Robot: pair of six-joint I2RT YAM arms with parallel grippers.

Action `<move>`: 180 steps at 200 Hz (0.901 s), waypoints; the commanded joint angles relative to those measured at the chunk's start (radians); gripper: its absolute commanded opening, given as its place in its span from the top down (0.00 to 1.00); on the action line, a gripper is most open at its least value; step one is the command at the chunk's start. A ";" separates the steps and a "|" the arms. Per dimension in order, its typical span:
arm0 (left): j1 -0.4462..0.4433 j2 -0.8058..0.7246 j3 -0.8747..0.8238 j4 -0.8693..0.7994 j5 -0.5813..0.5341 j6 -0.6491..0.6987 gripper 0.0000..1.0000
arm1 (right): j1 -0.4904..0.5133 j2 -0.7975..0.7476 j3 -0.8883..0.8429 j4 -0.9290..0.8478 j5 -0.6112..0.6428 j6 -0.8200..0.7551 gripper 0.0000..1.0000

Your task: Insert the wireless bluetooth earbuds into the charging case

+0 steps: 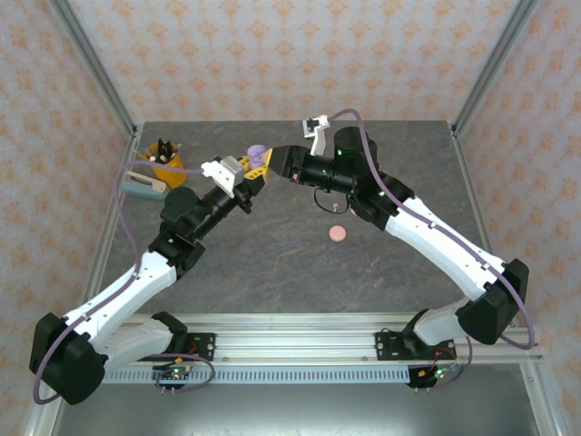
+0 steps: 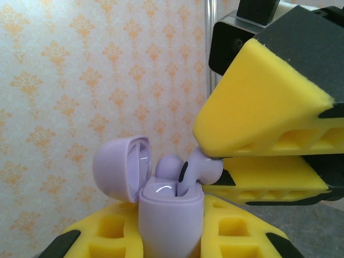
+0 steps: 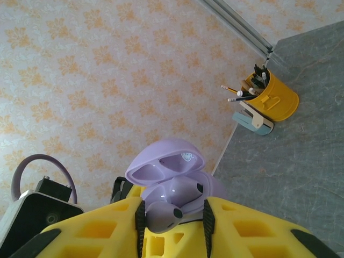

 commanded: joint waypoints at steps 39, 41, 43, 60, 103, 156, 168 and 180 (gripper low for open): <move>-0.006 -0.010 -0.004 0.083 0.004 0.004 1.00 | 0.040 -0.008 0.041 -0.038 -0.013 -0.012 0.59; -0.005 -0.011 -0.004 0.083 0.004 0.003 1.00 | 0.040 -0.010 0.043 -0.037 -0.013 -0.012 0.59; -0.006 -0.011 -0.005 0.083 0.004 0.003 1.00 | 0.040 -0.010 0.043 -0.038 -0.013 -0.012 0.59; -0.005 -0.004 -0.007 0.083 0.008 0.001 1.00 | 0.042 -0.014 0.046 -0.035 -0.009 -0.012 0.58; -0.006 0.016 -0.024 0.093 0.007 -0.008 1.00 | 0.046 -0.016 0.076 -0.041 -0.013 -0.014 0.58; -0.006 0.035 -0.033 0.094 0.007 -0.008 1.00 | 0.055 -0.013 0.088 -0.037 -0.027 -0.007 0.54; -0.005 0.039 -0.033 0.094 0.007 -0.010 1.00 | 0.057 -0.011 0.095 -0.037 -0.030 -0.005 0.52; -0.006 0.043 -0.035 0.096 0.006 -0.011 1.00 | 0.058 -0.008 0.099 -0.037 -0.031 -0.003 0.52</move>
